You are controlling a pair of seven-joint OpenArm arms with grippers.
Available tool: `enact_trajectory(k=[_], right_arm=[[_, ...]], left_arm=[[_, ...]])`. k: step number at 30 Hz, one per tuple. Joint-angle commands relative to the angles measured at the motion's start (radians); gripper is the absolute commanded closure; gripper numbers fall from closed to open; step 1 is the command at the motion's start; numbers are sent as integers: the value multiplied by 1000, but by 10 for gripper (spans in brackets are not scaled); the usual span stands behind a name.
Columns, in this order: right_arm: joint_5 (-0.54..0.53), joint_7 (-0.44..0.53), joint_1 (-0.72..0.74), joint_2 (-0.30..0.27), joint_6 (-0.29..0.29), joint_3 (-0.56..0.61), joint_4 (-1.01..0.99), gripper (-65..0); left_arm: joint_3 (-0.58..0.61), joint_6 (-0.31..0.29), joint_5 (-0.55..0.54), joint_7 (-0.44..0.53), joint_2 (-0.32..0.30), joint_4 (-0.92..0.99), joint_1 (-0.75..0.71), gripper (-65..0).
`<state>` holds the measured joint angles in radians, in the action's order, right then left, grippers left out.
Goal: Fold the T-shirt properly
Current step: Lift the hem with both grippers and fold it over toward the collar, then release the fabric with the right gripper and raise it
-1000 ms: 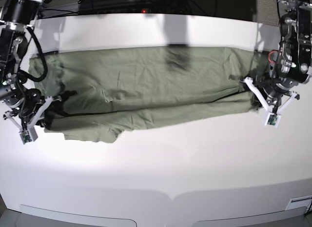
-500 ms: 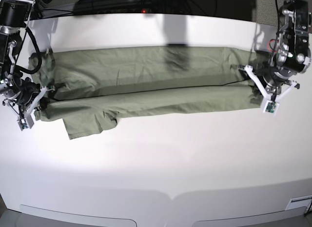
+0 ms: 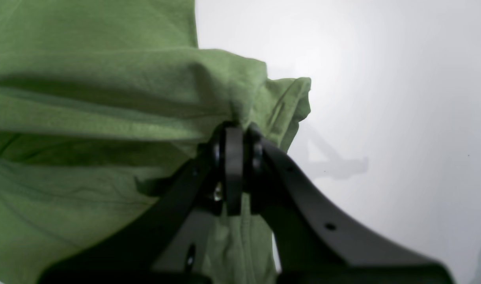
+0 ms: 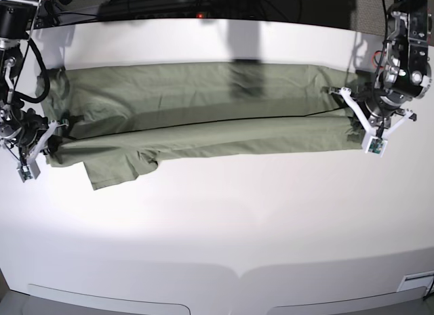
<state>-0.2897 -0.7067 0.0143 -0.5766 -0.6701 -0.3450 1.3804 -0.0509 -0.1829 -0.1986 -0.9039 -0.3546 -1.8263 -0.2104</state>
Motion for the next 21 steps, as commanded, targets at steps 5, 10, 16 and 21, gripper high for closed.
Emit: enact_trajectory(k=[5,10,16,21], right_arm=[[2,14,18,-30,6,-7,-47,0],[-2,21,18,-30,9,-7,-152,0],[-72,31,18,-27,8,-7,-186,0],[-81,26,18,-11,5,-7,-186,-16]], left_arm=[[-7,7,16,11,-14,-15,8,0],[-7,8,15,31,-14,46,8,0],[-7,8,15,121,-14,154,9,0],[-7,7,16,121,-14,159,11,0]])
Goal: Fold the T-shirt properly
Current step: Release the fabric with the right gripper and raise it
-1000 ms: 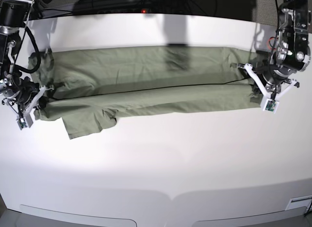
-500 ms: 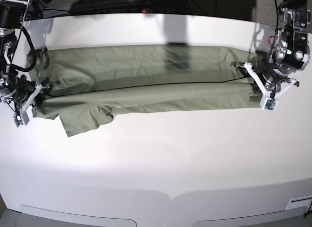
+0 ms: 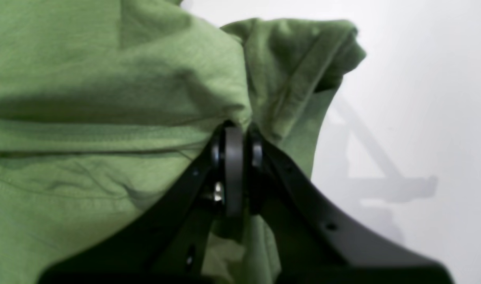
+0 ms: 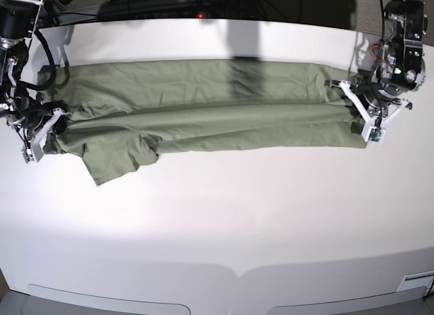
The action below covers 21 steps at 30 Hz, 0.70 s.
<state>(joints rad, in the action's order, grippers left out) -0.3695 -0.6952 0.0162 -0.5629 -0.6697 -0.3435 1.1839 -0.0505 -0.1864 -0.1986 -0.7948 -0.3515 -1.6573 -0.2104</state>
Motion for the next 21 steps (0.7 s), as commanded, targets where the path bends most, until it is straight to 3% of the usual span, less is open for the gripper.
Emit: enact_trajectory(k=[1,4,6,8,10,17,21], right_arm=[[4,14,15,-18,4,-9,10,-101],[39,15,14,2,5,-9,10,-299],[46,20,14,10,5,-9,10,-354],[45,29,14,12,6,-9,11,-359],[44,35,19,11,6,-9,11,-359],[-141,-68,116,11,5,-9,12,-358],[-159,-139,196,11,4,-9,12,-358]], left_arm=[[-8,11,16,12,-17,-10,11,0],[-8,11,18,24,-17,-10,11,0],[-8,11,55,46,-17,-10,11,-130],[-8,11,95,65,-17,-10,11,-251],[-8,11,106,65,-17,-10,11,-314],[-8,11,102,67,-16,-10,12,-324],[-8,11,102,67,-16,-10,12,-324]])
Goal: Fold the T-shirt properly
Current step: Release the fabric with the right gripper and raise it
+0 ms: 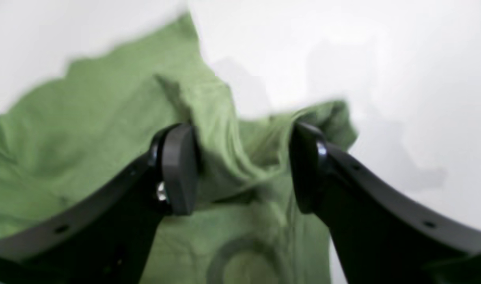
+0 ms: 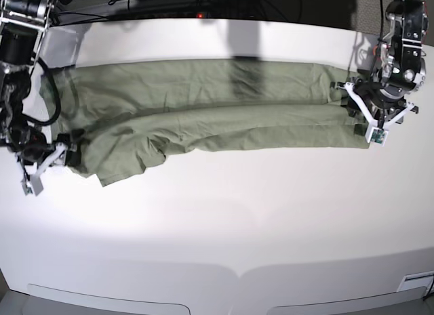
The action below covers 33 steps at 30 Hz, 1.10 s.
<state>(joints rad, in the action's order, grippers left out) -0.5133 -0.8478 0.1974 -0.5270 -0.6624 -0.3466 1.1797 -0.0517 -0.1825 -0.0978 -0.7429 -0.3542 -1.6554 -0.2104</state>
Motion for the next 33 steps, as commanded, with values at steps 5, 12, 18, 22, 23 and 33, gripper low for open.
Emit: enact_trajectory(k=[5,12,18,22,23,33], right_arm=[[-14,-23,56,-27,-20,-6,16,-358],[-14,-96,13,-63,-36,-8,16,-358],[-14,-95,-117,-143,-36,-14,16,-358],[-14,-95,-151,-164,-36,-55,16,-358],[-19,-91,-149,-166,-36,-69,16,-358],[-179,-76,24,-84,-36,-68,15,-358]], left_arm=[[-6,8,1,14,-14,-12,19,-324],[-6,8,2,11,-14,-12,20,-324],[-6,8,3,11,-14,-12,20,-324],[-6,8,3,11,-14,-12,20,-324],[-6,8,3,11,-14,-12,20,-324],[-6,8,1,12,-14,-12,20,-324]])
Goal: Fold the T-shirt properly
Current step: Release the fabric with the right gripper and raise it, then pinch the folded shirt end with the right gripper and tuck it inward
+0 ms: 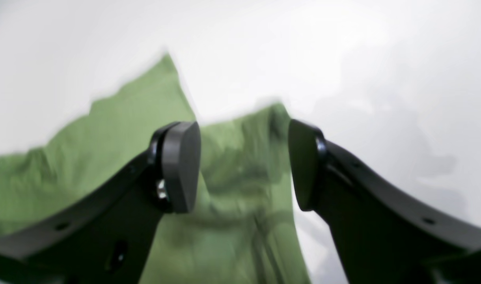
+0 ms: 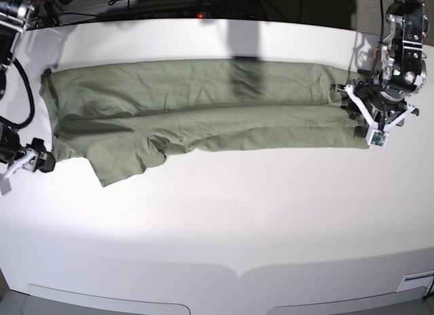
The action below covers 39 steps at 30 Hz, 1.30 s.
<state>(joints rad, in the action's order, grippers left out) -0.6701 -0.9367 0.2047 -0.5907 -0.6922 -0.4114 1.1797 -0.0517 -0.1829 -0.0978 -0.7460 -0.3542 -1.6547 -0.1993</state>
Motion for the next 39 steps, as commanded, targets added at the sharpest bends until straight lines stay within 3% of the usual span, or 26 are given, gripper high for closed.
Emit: enact_trajectory(k=[1,7,15,24,28,33,35,36,39], right_arm=[[21,14,43,8,-6,12,13,-357],[302,101,216,158,0,128,-109,-277],[477,153,374,189,99,189,-370,-277],[484,199,391,220,97,190,-542,-277],[456,135,391,224,35,190,-543,-157],[386,58,391,225,11,190,-542,-130],[378,53,391,225,11,190,-541,-20],[378,52,391,225,11,190,-539,0],[374,31,391,225,-6,190,-527,0]], left_arm=[[-6,8,1,15,-14,-13,9,-324],[-6,8,1,14,0,-13,8,-324],[-6,8,1,14,0,-13,9,-324],[-6,8,1,14,0,-13,9,-324],[-6,8,1,14,-1,-13,9,-324],[-6,8,1,14,0,-13,15,-324],[-6,8,1,14,0,-13,20,-324],[-6,8,1,14,0,-13,23,-324],[-6,8,1,14,0,-13,22,-324]])
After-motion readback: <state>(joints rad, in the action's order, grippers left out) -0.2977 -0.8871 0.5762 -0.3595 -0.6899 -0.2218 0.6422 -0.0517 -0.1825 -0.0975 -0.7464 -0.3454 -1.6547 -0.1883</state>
